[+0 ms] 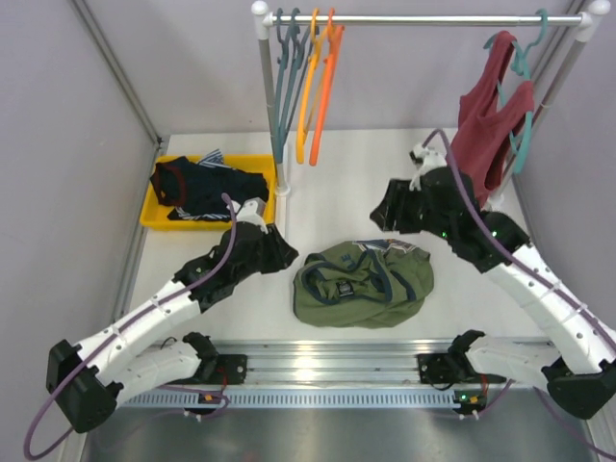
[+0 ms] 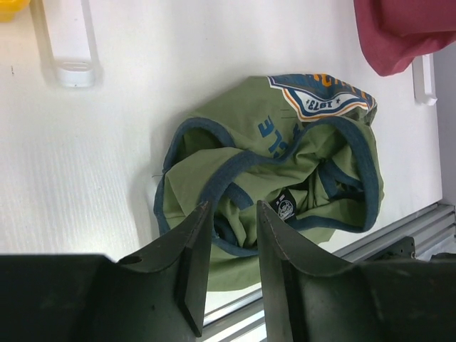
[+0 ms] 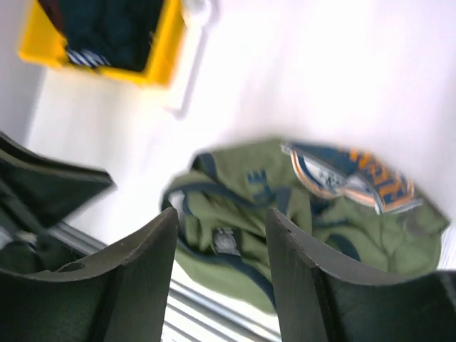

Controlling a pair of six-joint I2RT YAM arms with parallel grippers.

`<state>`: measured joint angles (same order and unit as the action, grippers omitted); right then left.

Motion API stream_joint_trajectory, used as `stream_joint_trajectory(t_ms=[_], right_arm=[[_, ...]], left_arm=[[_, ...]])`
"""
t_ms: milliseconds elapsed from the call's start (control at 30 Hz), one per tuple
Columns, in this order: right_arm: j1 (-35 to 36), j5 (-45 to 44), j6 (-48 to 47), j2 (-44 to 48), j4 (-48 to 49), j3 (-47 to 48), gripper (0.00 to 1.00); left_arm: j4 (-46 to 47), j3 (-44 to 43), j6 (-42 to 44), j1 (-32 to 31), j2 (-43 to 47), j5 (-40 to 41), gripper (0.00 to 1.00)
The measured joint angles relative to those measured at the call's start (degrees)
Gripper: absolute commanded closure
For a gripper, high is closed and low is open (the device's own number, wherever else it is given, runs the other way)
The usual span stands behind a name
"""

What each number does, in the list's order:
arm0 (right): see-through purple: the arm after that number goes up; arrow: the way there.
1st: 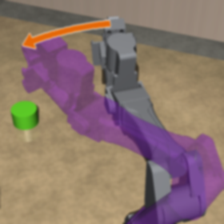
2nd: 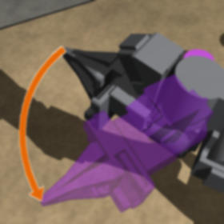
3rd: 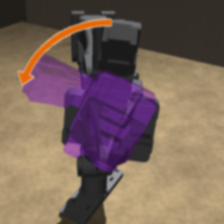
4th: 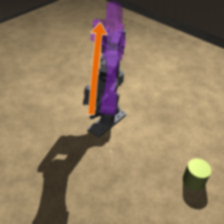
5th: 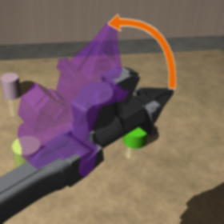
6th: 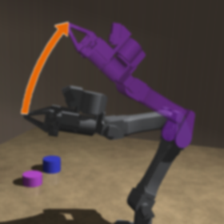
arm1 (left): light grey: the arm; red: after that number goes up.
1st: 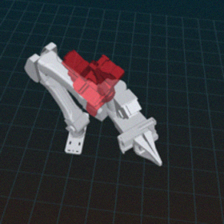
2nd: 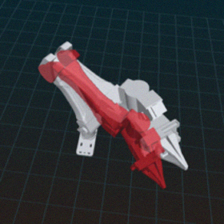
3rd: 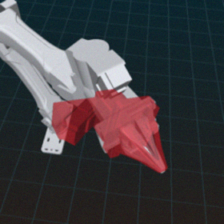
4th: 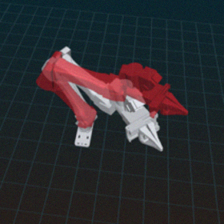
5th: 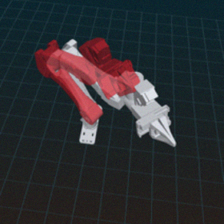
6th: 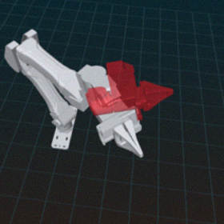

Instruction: Place the tank top on the hanger

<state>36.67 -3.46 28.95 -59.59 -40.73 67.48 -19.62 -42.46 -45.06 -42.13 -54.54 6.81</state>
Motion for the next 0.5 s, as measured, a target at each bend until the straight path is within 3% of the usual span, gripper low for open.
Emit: stream_joint_trajectory(t_ms=[200, 267, 500], right_arm=[[-0.11, -3.15, -2.05, -11.21, 2.14, 27.30, 0.45], [-0.15, -3.87, -2.62, -14.71, 3.08, 33.31, 0.39], [-0.20, -5.42, -3.76, -25.51, 10.05, 42.16, 0.21]], left_arm=[[-2.12, -1.05, 0.35, 0.00, 2.58, -1.03, 0.63], [-2.69, -1.66, 0.63, 0.00, 3.43, -1.20, 0.63], [-4.07, -2.23, 1.27, 0.00, 4.94, -1.92, 0.63]])
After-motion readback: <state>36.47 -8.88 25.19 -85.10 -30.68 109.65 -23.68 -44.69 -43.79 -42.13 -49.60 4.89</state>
